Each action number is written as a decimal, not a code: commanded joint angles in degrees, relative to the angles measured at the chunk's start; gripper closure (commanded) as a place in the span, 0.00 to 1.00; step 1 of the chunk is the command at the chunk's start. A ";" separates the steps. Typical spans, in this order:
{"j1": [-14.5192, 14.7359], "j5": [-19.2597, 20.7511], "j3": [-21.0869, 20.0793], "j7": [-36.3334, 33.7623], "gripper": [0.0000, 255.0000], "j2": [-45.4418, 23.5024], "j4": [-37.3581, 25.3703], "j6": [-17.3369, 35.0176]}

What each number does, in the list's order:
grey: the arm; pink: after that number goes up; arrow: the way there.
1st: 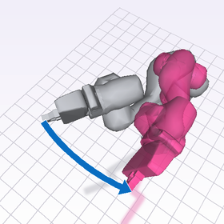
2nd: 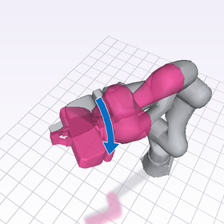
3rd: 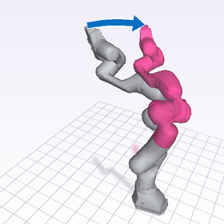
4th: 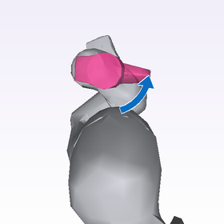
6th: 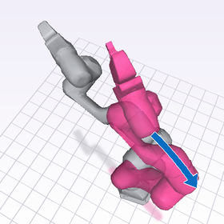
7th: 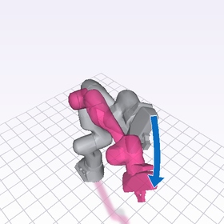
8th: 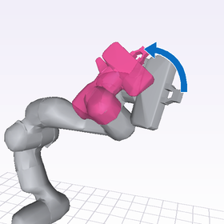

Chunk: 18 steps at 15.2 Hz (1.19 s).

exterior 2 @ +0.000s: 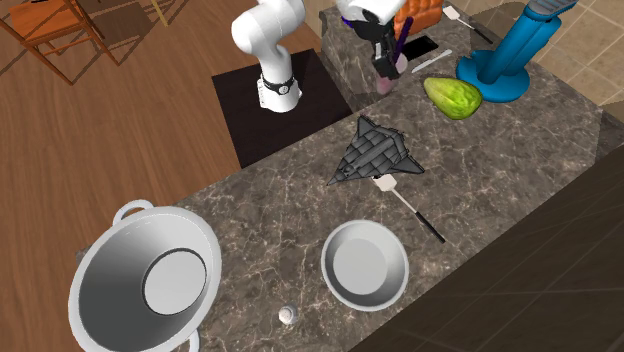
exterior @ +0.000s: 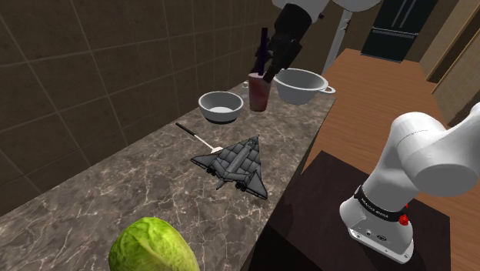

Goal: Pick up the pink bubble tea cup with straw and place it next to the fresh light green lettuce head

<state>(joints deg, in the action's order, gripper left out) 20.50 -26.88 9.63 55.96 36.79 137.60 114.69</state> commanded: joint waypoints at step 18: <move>8.23 -9.12 -27.12 -25.46 1.00 3.22 3.77 13.59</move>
<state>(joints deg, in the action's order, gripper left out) 28.27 -35.51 -15.68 32.23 40.28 141.58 127.33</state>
